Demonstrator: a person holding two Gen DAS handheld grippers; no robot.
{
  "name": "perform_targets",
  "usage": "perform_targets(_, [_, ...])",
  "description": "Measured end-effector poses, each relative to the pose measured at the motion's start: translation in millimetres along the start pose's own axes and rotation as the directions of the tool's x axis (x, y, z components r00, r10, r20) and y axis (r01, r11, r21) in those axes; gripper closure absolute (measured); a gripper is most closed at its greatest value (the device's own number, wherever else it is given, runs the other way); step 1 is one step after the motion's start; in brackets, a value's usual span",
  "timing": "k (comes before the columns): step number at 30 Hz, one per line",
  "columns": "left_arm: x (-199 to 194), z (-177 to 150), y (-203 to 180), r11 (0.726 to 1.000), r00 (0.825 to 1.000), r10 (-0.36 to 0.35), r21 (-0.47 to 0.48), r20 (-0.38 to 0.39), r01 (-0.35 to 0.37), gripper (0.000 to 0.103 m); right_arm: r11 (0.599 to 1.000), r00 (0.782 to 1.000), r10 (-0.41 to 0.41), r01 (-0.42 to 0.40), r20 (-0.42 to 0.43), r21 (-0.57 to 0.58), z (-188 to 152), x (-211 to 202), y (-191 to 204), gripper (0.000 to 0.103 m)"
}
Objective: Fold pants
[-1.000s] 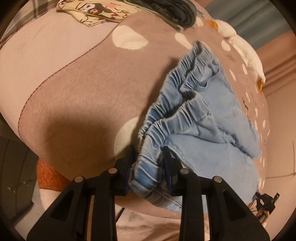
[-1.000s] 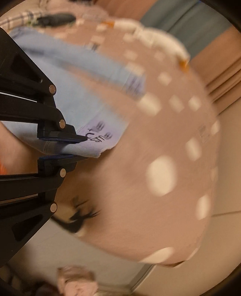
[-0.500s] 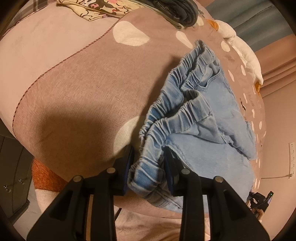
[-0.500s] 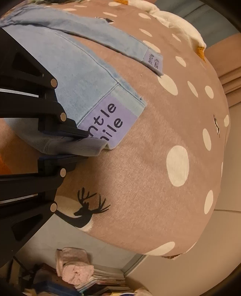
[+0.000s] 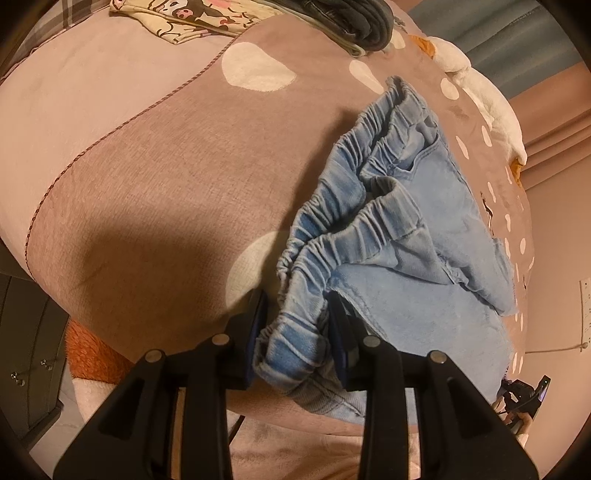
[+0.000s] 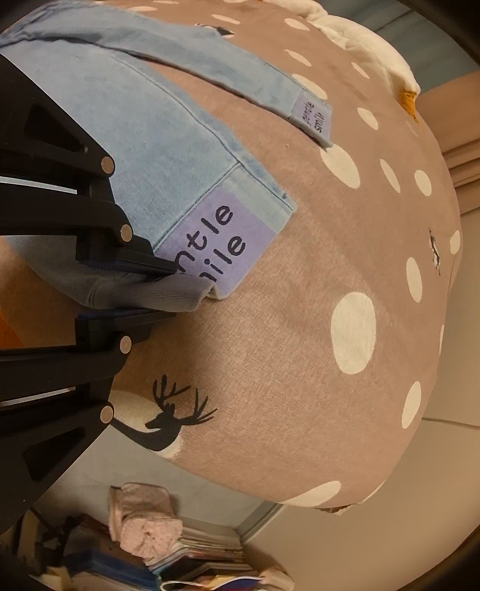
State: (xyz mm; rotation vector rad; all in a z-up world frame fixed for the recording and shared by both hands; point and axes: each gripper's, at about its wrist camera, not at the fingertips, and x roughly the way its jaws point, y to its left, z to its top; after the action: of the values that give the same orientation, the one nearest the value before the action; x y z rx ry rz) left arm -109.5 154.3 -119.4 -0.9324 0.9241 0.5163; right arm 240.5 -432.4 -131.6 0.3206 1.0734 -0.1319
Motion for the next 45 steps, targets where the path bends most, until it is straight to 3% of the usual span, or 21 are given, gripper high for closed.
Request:
perform_targets(7, [1.4, -2.4, -6.1, 0.999, 0.999, 0.028, 0.032, 0.014, -0.029, 0.068, 1.0, 1.0, -0.006, 0.006, 0.001, 0.004, 1.5, 0.8, 2.2, 0.091])
perform_targets(45, [2.6, -3.9, -5.9, 0.999, 0.999, 0.024, 0.032, 0.022, -0.024, 0.068, 1.0, 1.0, -0.013, 0.013, 0.007, -0.004, 0.6, 2.1, 0.2, 0.091])
